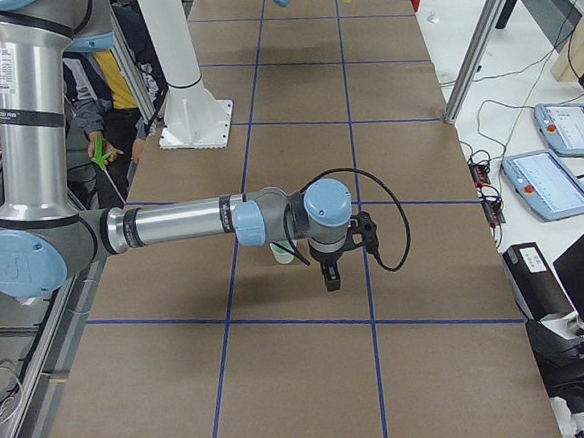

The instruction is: Transfer and stack yellow cup on green cup

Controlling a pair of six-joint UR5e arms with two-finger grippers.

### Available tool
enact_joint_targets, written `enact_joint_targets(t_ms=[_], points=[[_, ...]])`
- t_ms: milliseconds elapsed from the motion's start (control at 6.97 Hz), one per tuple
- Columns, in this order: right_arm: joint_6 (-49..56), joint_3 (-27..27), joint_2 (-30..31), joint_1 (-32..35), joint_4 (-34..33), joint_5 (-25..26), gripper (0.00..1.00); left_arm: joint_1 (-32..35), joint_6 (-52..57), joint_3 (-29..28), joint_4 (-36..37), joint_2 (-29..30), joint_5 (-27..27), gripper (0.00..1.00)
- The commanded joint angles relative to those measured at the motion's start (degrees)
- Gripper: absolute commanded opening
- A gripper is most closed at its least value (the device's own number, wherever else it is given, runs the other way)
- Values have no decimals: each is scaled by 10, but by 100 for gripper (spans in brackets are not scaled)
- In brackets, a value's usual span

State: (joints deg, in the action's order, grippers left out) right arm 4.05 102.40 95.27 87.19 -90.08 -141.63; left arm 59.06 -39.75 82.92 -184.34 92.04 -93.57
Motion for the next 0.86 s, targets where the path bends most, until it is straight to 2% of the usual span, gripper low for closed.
enact_joint_targets(t_ms=[0,143,430,717], points=[[0,2,-7,0,0,-28,100,4,56,23,-15,8,-101,12],[1,2,-17,0,1,-27,100,4,65,36,-15,22,-143,9],[10,3,-42,0,2,-26,100,4,82,45,-15,72,-284,17],[3,11,-58,0,4,-27,100,4,124,45,-15,96,-423,17]])
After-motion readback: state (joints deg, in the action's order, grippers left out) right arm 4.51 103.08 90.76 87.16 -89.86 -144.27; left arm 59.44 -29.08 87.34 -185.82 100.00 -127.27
